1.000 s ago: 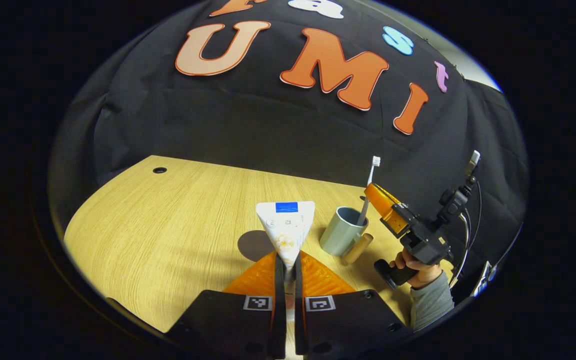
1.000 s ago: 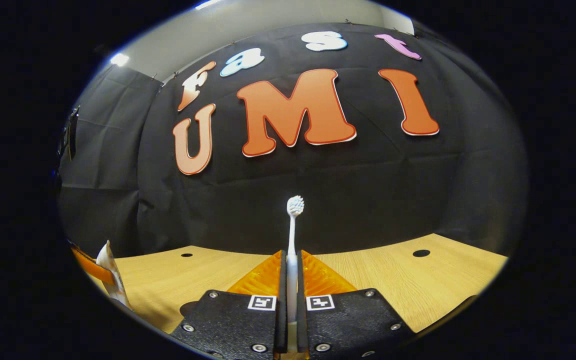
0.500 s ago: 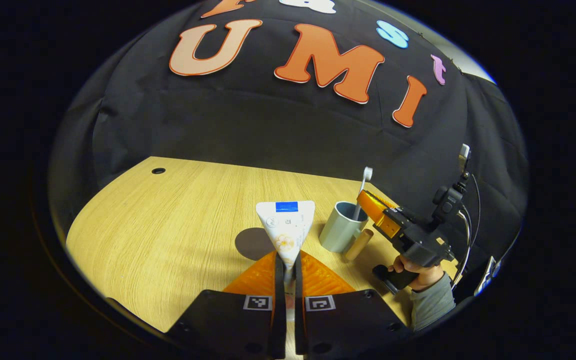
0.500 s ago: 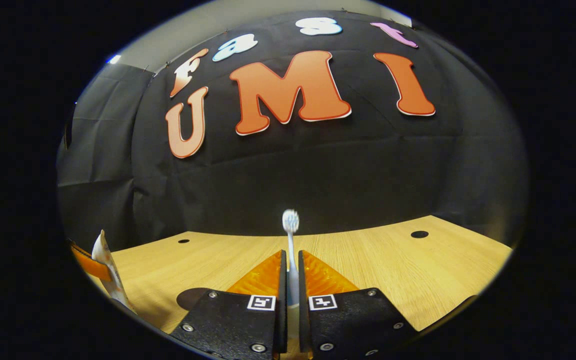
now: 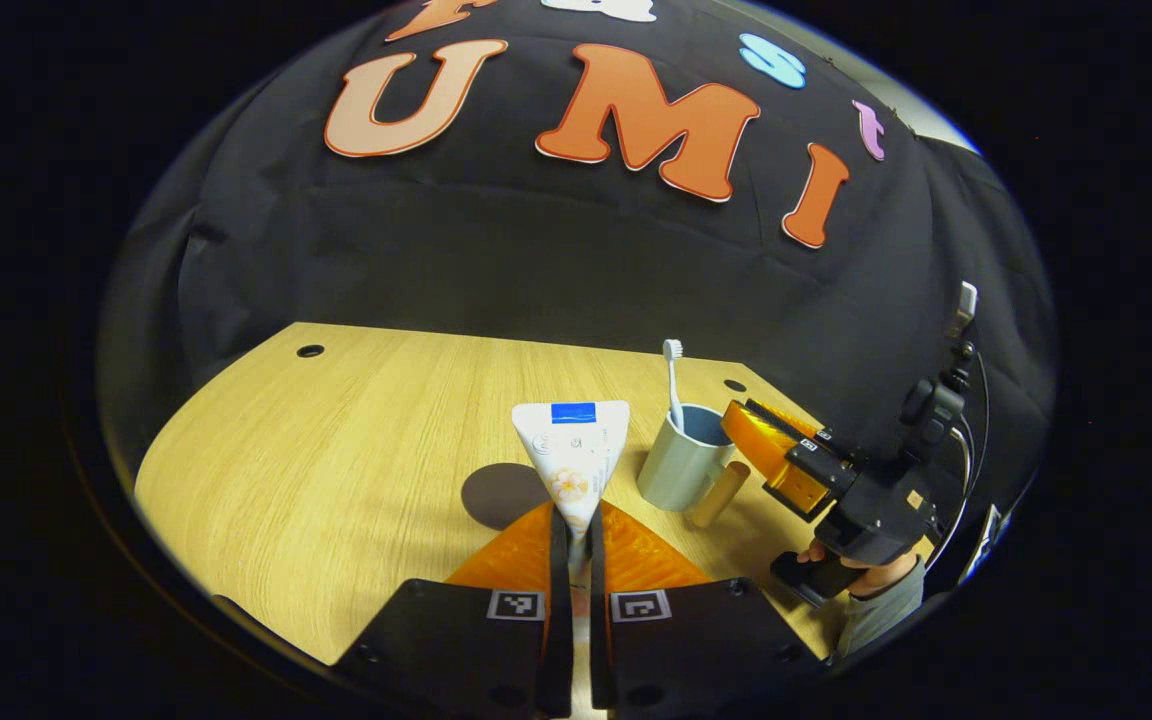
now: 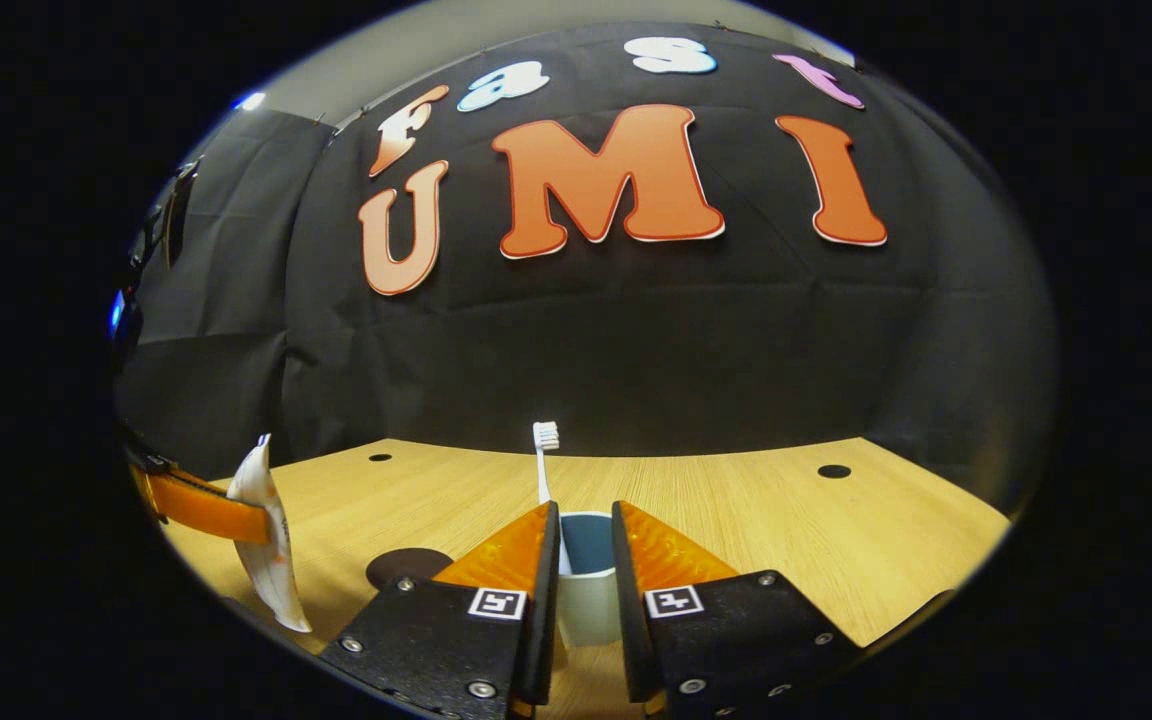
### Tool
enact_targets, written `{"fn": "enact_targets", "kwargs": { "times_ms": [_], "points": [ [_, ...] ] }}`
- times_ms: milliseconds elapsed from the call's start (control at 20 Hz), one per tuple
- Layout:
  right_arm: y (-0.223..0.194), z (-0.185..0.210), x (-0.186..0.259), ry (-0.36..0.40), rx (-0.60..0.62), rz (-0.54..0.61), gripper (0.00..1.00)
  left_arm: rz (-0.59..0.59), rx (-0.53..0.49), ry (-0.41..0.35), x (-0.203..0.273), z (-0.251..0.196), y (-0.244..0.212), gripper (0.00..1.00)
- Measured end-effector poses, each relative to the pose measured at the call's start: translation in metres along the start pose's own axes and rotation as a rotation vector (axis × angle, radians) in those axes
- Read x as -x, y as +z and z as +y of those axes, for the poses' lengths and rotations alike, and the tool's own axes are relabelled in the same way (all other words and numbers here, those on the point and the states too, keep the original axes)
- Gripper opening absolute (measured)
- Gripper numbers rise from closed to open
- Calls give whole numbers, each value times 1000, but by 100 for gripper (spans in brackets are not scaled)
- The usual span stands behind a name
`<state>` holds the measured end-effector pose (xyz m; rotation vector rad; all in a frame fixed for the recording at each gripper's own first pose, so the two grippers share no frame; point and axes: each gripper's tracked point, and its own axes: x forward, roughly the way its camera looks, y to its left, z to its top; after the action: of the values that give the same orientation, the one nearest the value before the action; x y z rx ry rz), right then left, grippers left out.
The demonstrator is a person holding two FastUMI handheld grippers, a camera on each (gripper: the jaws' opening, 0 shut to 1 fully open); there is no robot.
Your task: Put the toothbrush and toothpaste on the desktop into the cup, then pick up the cup and place it on the coaster on the desktop.
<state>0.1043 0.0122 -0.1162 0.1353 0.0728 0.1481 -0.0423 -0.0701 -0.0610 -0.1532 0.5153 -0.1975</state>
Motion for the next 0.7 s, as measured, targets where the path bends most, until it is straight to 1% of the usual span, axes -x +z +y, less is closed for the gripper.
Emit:
{"fn": "enact_targets", "kwargs": {
  "times_ms": [50,100,150,200,250,400,450,500,550,700],
  "points": [
    [1,-1,5,-5,11,-1,33,-3,0,-9,-3,-3,3,10],
    [3,0,8,-5,17,-1,39,-13,-2,-18,-6,-6,6,11],
    [5,0,12,-4,20,-2,42,-23,-7,-27,-9,-10,11,10],
    [6,0,16,-6,23,-2,49,-32,-9,-37,-10,-17,14,10],
    [7,-2,19,-11,25,2,52,-43,-10,-48,-12,-24,19,10],
    [-2,-9,30,-27,26,46,66,-66,-26,-77,-27,-33,33,10],
    [-1,-10,34,-30,23,49,63,-76,-35,-76,-31,-35,36,10],
    [-1,-12,37,-34,22,50,70,-84,-46,-75,-35,-37,40,10],
    [-1,-14,41,-39,21,47,71,-92,-48,-77,-39,-38,43,11],
    [2,-19,52,-49,22,38,74,-115,-48,-100,-51,-46,53,10]
  ]
}}
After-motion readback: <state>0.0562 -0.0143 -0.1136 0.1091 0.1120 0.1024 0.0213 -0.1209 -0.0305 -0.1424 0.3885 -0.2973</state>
